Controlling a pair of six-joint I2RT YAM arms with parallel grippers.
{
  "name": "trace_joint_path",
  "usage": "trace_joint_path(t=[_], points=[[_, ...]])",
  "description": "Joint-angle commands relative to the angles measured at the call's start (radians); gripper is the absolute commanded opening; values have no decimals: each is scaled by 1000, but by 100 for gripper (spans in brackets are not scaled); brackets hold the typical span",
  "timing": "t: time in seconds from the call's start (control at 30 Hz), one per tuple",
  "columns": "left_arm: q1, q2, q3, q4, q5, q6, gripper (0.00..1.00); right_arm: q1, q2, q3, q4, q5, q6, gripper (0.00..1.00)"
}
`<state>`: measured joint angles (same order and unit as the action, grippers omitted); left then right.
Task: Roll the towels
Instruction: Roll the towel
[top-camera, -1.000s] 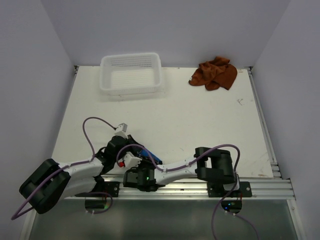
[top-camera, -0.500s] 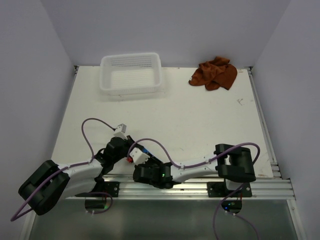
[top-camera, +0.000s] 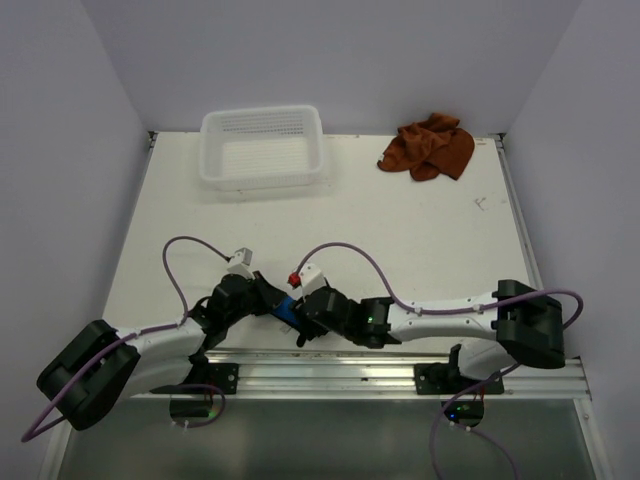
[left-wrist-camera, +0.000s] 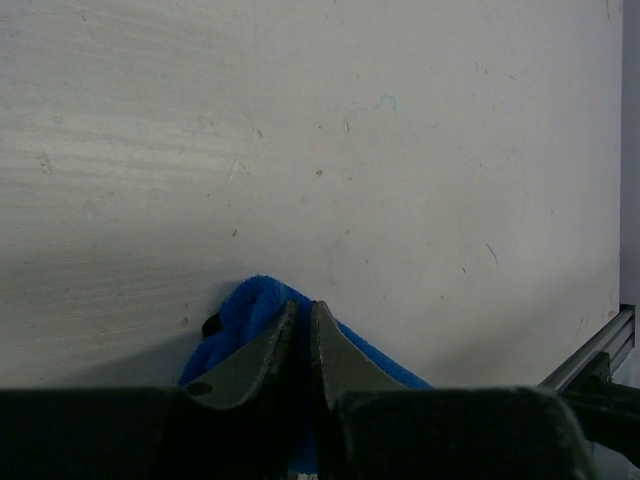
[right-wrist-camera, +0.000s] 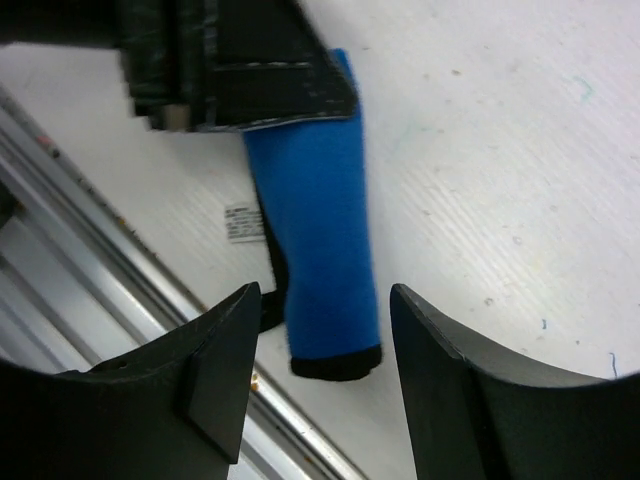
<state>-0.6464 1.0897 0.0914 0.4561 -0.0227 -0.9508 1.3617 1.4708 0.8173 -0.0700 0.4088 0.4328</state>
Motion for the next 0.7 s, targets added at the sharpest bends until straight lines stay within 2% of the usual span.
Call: trace_joint_path(t=[0.0, 0.23, 0.4, 0.67], points=[[2, 15, -73, -108, -68, 26, 14, -88, -55, -56, 64, -154, 66, 58], [2, 22, -81, -96, -69, 21, 14, -174, -49, -101, 96, -252, 93, 57], [2, 21, -75, -106, -71, 26, 14, -176, -12, -147, 153, -330, 119, 57], [2, 9, -76, -117, -72, 23, 14, -177, 39, -194, 194, -364, 135, 54]])
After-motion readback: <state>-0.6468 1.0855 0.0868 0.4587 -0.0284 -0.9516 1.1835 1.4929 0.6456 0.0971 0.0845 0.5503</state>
